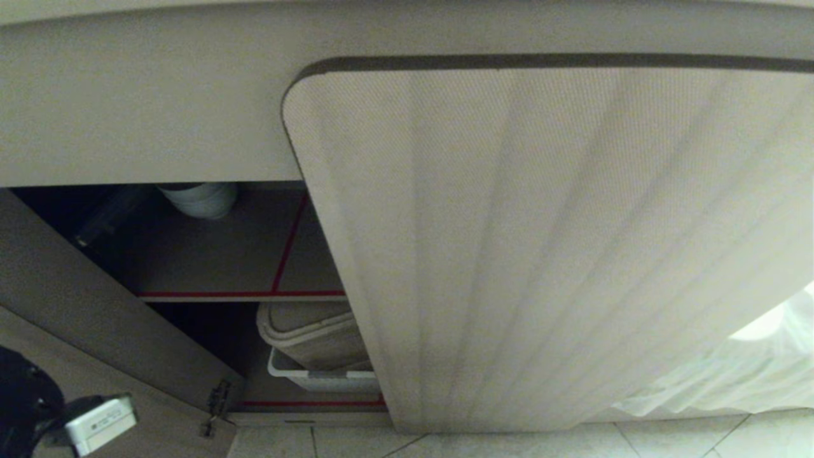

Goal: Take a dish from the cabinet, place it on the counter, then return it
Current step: Put it back into the cabinet

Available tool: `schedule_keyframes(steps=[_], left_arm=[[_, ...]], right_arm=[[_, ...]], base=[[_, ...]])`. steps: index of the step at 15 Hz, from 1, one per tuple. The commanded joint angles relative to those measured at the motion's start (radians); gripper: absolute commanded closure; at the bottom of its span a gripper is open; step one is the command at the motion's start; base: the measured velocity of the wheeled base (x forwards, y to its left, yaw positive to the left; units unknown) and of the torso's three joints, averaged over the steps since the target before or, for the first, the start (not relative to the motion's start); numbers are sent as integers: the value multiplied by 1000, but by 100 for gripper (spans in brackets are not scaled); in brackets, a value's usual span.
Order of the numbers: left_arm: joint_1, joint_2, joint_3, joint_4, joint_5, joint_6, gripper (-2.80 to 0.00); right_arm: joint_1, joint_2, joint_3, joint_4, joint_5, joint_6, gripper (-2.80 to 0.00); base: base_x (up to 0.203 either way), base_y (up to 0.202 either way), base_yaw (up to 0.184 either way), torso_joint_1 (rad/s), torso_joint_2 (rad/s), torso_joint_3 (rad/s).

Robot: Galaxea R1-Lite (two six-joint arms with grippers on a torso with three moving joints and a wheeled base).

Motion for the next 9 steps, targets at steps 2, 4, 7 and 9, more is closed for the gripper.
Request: schedule_keyframes(steps=[2,4,7,9], left_arm=[[0,-2,8,4,-1,-4,0],[0,-6,6,1,-2,-2,0],[0,-6,8,2,-2,-4,0],[0,-6,8,3,-2,-5,0]], right_arm=[[2,0,0,0,0,0,0],[0,0,0,0,0,1,0],[0,0,0,0,0,0,0],[1,0,0,0,0,1,0]], base=[[0,43,1,1,0,2],[0,0,0,0,0,0],[0,0,0,0,0,0],[0,0,0,0,0,0]])
